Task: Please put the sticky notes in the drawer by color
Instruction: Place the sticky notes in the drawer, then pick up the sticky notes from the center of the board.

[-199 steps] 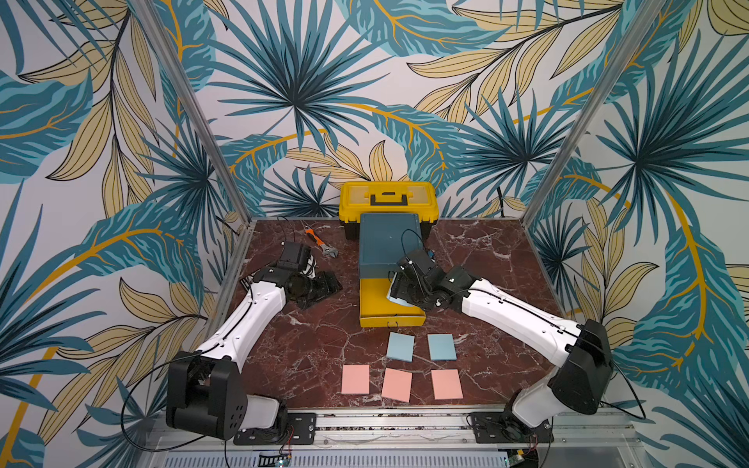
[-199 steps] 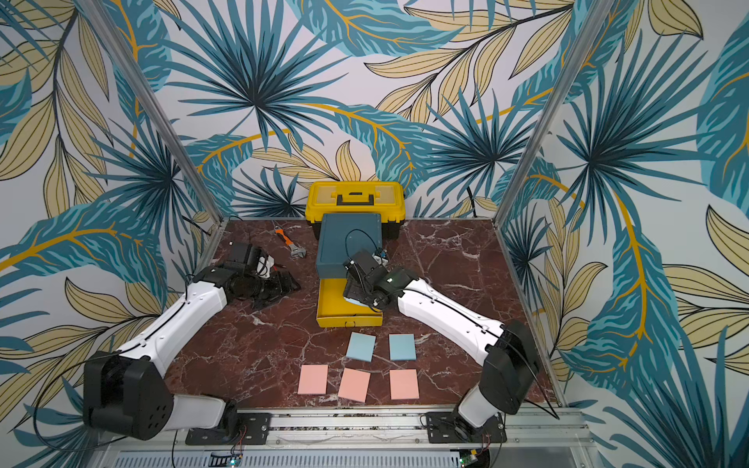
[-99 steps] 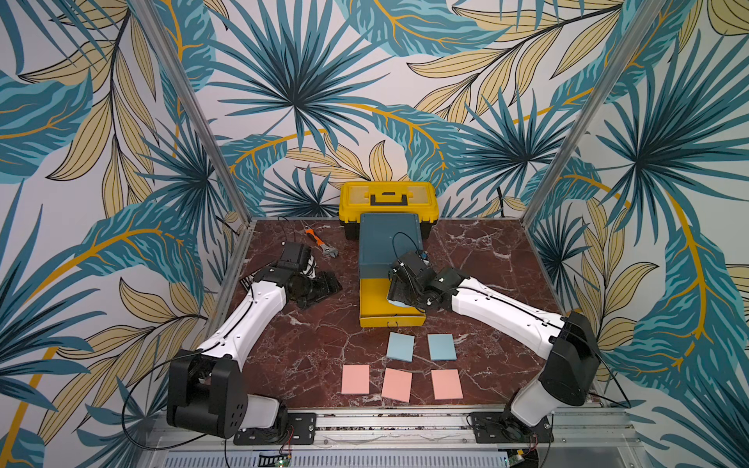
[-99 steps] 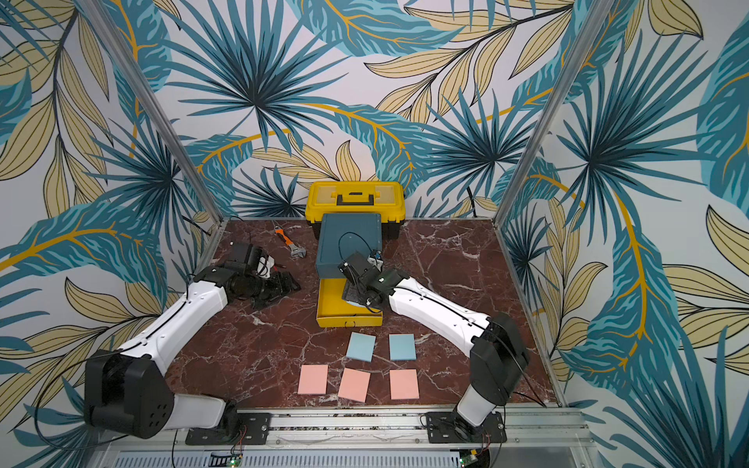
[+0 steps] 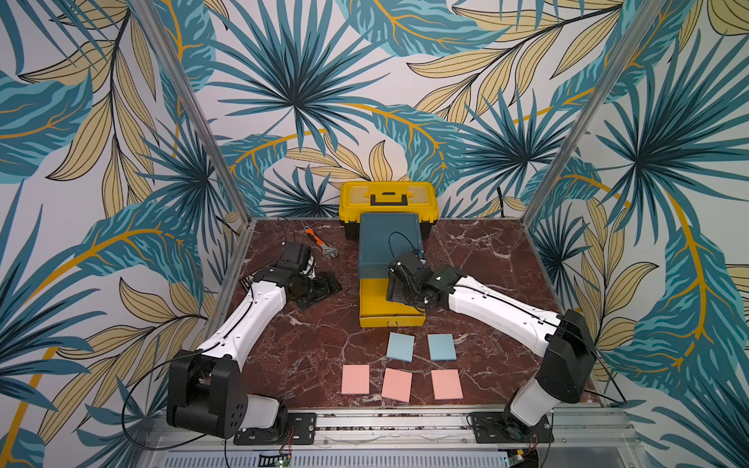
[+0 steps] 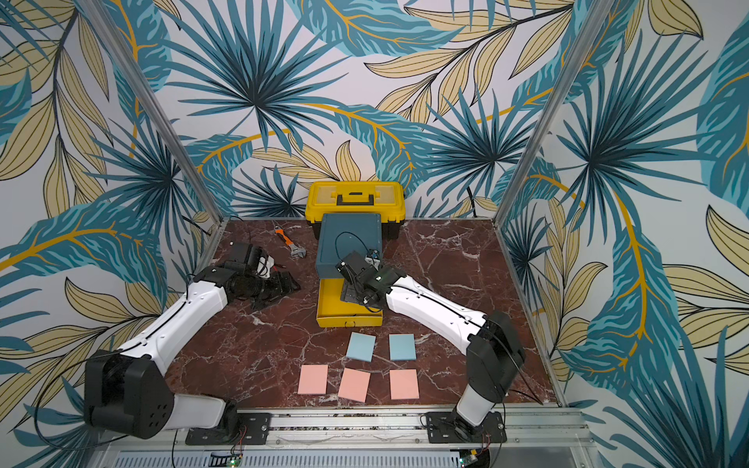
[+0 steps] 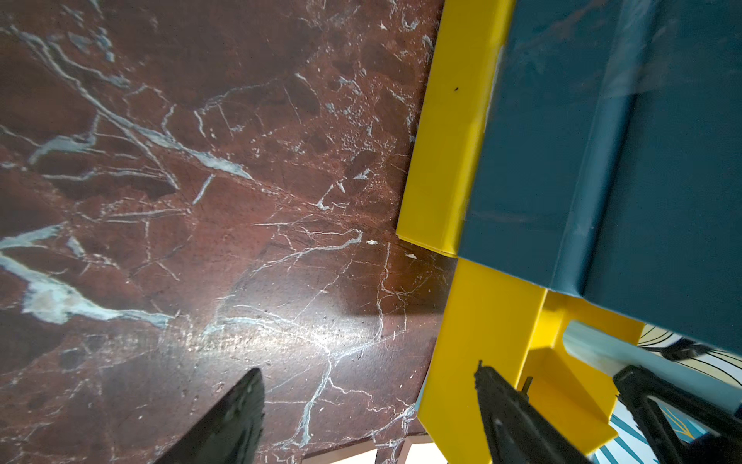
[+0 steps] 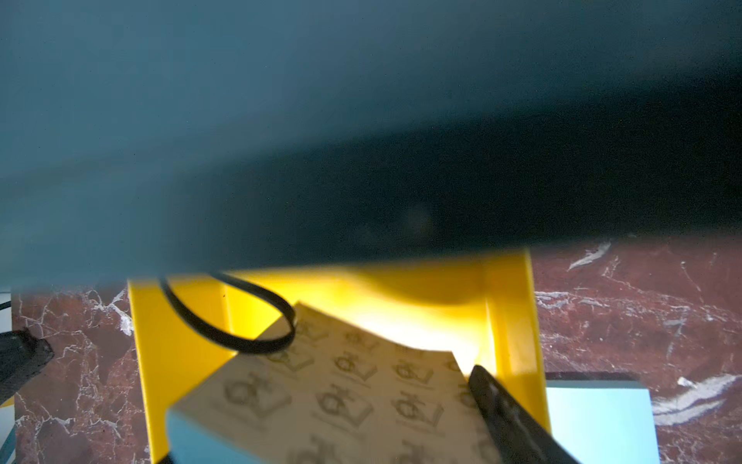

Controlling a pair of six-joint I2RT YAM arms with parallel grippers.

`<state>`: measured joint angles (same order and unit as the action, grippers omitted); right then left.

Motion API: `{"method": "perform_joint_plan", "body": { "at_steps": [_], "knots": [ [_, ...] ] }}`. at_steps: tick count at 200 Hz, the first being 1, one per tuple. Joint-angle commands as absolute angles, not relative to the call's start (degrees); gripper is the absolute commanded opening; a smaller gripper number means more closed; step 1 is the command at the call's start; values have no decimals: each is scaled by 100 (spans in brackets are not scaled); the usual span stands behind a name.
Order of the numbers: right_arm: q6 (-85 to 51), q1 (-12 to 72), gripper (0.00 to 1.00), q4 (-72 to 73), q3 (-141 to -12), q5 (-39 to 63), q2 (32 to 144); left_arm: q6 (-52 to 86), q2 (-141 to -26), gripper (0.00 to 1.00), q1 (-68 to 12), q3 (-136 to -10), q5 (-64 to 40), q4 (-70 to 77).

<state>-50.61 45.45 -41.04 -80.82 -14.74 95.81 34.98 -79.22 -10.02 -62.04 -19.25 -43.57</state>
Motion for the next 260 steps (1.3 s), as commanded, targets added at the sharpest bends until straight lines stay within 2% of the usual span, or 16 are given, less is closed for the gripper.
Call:
{"method": "perform_joint_plan", "body": {
  "at_steps": [1,30,79,101,138,153,221,260],
  "knots": [
    [-5082,4570,83,-4579,-7999,-1239,9835,3515,-7761,84,-958,-6092,-1864,-4404],
    [-5026,4570,88,-4586,-8082,-1272,9861,3522,-7728,84,-958,-6053,-1863,-4395],
    [-4874,4570,87,-4719,-8254,-1505,9755,3541,-7665,84,-958,-5994,-1854,-4383],
    [-4843,4570,82,-4680,-8210,-1525,9624,3548,-7650,84,-956,-5961,-1855,-4352],
    [-4891,4566,63,-4508,-8014,-1638,9328,3550,-7651,84,-958,-5958,-1853,-4337],
    [-4877,4570,60,-4596,-8016,-1693,9292,3550,-7657,84,-955,-5958,-1863,-4324],
    [-4412,4570,62,-4828,-8125,-2537,8635,3568,-7691,84,-957,-5958,-1876,-4276],
    [-4583,4570,72,-5777,-7914,-2927,8240,3534,-7690,84,-958,-5985,-1870,-4267]
  ]
}}
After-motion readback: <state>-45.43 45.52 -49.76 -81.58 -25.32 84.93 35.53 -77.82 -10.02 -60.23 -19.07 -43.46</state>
